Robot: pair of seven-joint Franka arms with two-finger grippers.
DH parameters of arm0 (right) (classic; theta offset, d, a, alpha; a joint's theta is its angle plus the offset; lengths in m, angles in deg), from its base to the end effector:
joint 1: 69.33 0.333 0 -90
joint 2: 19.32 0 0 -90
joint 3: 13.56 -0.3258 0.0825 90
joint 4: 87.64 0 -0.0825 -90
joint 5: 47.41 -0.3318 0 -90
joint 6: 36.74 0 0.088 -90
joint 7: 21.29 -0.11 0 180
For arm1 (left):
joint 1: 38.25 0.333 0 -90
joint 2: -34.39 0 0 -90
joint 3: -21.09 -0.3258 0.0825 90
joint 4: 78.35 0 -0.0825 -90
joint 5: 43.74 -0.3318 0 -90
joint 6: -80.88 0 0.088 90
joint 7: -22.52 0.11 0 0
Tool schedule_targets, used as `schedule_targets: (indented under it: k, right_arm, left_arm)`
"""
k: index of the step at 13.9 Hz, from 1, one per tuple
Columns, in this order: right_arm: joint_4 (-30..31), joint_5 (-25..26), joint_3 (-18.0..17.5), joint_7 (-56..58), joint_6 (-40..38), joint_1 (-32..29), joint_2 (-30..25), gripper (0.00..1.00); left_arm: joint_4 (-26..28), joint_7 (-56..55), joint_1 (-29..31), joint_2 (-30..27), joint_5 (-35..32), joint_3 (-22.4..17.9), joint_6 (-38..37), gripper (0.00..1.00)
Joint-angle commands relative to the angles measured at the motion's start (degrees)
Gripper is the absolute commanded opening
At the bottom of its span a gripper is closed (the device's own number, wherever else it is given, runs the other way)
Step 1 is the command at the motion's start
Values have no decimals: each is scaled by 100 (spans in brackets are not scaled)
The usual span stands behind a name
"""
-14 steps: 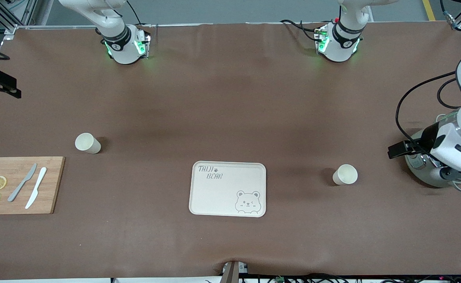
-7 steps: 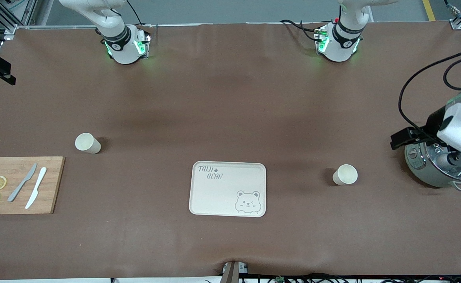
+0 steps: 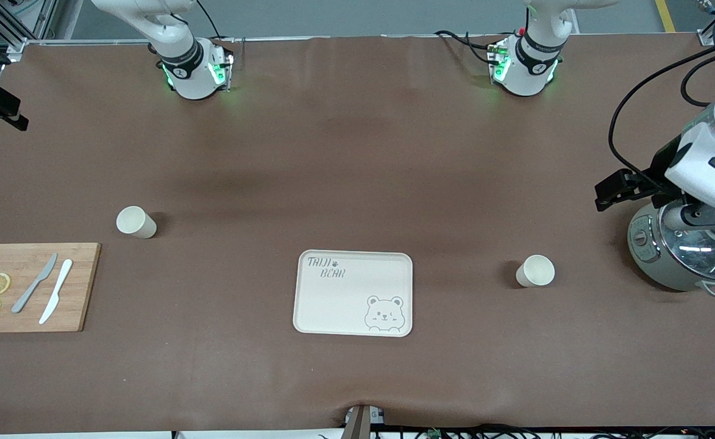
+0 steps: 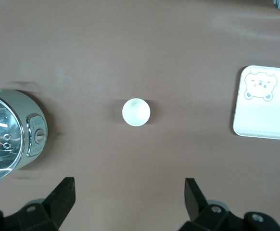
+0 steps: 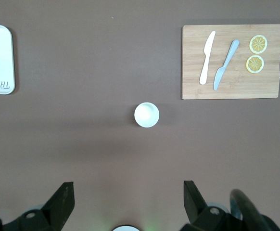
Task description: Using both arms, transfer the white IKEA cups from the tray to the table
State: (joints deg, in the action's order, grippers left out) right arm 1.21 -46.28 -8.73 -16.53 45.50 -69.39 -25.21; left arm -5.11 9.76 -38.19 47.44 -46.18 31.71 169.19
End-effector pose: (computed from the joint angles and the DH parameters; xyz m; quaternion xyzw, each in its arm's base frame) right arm 0.4525 -0.0439 0.6768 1.0000 -0.0022 -0.0069 0.0049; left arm 0.5643 -0.0850 0.6305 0.9995 0.0230 0.0192 0.0034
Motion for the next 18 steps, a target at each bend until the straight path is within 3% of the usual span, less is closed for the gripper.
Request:
schedule_targets:
  k: [1,7,10,15,18]
  right_arm:
    - [-147,62,-69,-116,3,-126,70,100]
    - [-175,72,-43,-169,-6,-319,97,100]
    - [-183,80,-43,-160,12,-302,106,100]
    - [-157,80,-43,-169,-6,-320,106,100]
    - [-183,80,-78,-160,-6,-258,106,100]
  left_arm:
    - [33,81,108,-136,-81,20,-139,100]
    - [347,81,276,-539,146,-85,-192,100]
    - [707,72,-487,-828,271,-1059,-95,100]
    - [2244,53,-516,-1891,596,-1184,352,100]
    - [2221,-24,-568,-1911,570,-1167,503,100]
